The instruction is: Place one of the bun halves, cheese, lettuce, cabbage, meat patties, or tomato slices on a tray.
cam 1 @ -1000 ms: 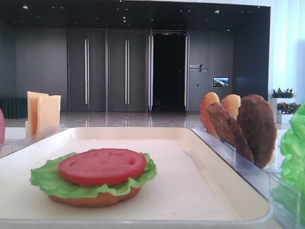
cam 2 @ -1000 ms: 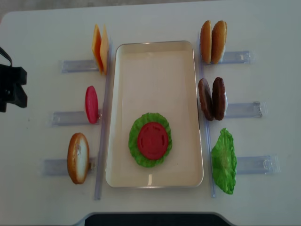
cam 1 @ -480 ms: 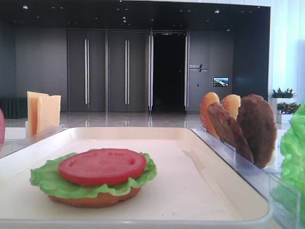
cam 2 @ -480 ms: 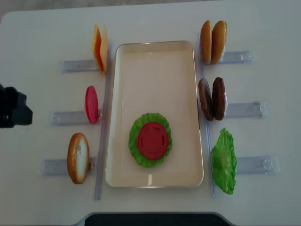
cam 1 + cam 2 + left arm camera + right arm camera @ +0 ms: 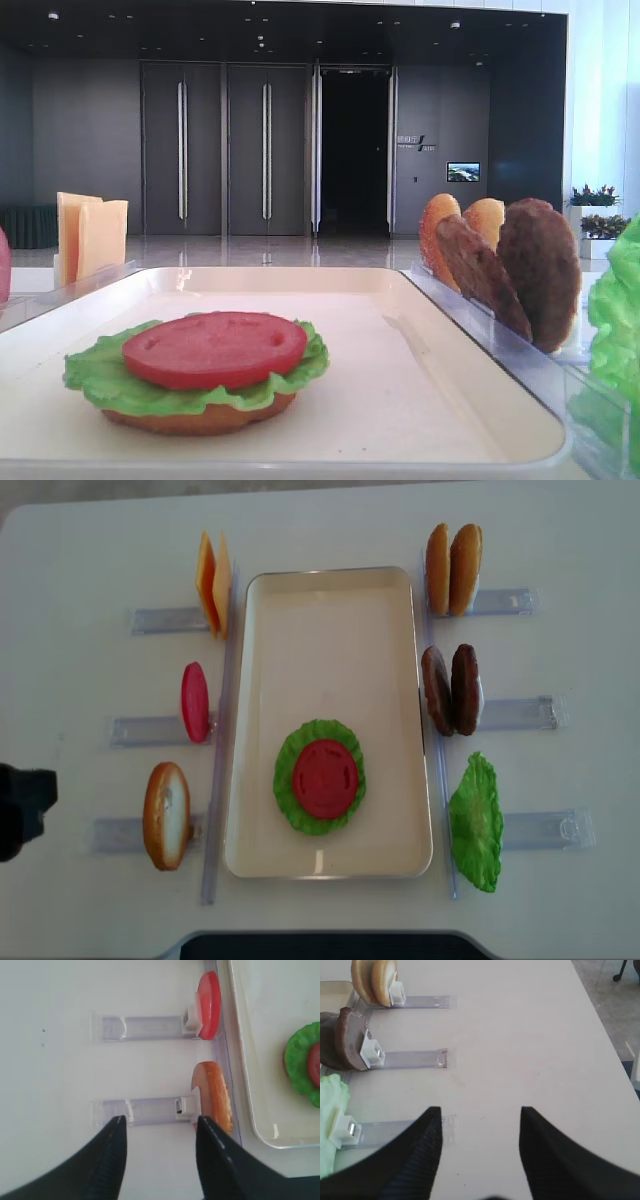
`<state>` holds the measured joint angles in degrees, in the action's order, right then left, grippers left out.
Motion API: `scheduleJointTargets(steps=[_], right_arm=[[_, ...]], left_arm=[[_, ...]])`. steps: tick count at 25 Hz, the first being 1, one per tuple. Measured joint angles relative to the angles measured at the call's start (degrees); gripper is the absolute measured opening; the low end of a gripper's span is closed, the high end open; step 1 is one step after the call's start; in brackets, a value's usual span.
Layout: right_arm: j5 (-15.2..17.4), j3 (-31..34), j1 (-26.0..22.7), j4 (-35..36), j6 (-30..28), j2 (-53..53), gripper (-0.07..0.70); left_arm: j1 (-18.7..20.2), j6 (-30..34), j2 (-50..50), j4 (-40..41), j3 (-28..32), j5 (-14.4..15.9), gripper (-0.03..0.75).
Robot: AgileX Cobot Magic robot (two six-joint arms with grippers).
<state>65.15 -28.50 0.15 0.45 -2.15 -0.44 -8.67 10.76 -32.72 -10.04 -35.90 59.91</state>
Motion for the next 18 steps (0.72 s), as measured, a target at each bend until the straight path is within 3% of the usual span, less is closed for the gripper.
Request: scheduleJointTargets(steps=[6, 12, 18], right_arm=[[0.00, 0.00, 0.00, 0.06, 0.00, 0.00, 0.369], [0.00, 0.00, 0.00, 0.34, 0.00, 0.00, 0.369], [0.00, 0.00, 0.00, 0.41, 0.00, 0.00, 0.369]], left_arm=[[0.00, 0.30, 14.40, -0.17, 7.10, -1.03, 0.348], [0.00, 0.37, 23.13, -0.17, 7.48, 0.30, 0.334], [0.00, 0.37, 25.97, -0.17, 7.92, 2.17, 0.256]])
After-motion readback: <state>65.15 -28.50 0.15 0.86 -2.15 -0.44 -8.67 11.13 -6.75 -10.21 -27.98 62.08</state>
